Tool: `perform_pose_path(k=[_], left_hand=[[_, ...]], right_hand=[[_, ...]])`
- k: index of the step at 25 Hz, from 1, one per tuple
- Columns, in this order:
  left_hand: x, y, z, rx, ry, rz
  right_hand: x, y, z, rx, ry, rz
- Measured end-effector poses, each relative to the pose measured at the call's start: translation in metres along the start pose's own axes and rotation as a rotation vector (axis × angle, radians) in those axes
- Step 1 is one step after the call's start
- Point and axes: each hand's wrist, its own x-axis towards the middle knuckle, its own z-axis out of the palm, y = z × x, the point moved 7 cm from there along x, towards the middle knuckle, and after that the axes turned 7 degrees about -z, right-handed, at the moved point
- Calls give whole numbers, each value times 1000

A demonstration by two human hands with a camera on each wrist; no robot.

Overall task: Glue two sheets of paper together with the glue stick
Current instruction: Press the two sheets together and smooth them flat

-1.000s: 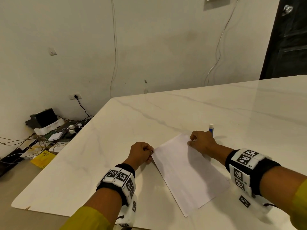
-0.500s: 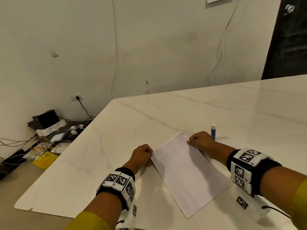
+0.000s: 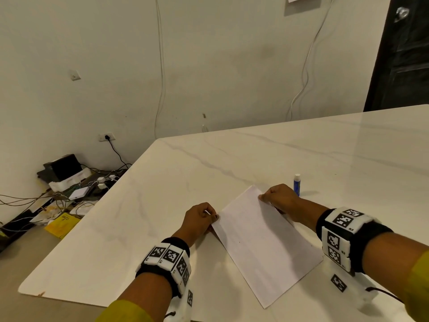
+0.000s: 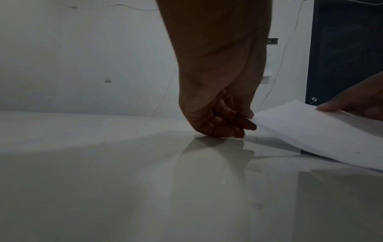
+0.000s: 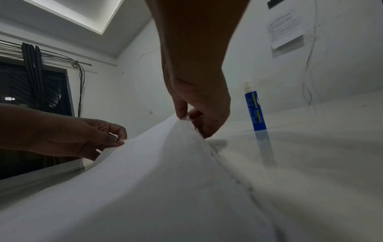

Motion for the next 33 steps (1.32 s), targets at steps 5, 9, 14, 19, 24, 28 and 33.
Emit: perform_pose_path(k=[5,9,14,19,24,28,33], left_hand=[[-7,2,1,-107,-87,1],[-8,2,2,-118,-101,-42],[-12,7,5,-229,-113,-98],[-6,1,3,-168,-117,-50],[-4,-2,4,-189,-170,-25],[-2,-4,4,-216,-186,-38],[0,-6,4,-221,-219,-58]], right_hand=[[1,-11,2,171,-7,-76],[0,-15,6,188,-2,-110],[2,-11,6,143,35,-101],[9,-11,4,116,60,-109],[8,-16,4,104,71,-126],[5,-16,7,83,59,-139],[6,-15,7,69,59,-141]])
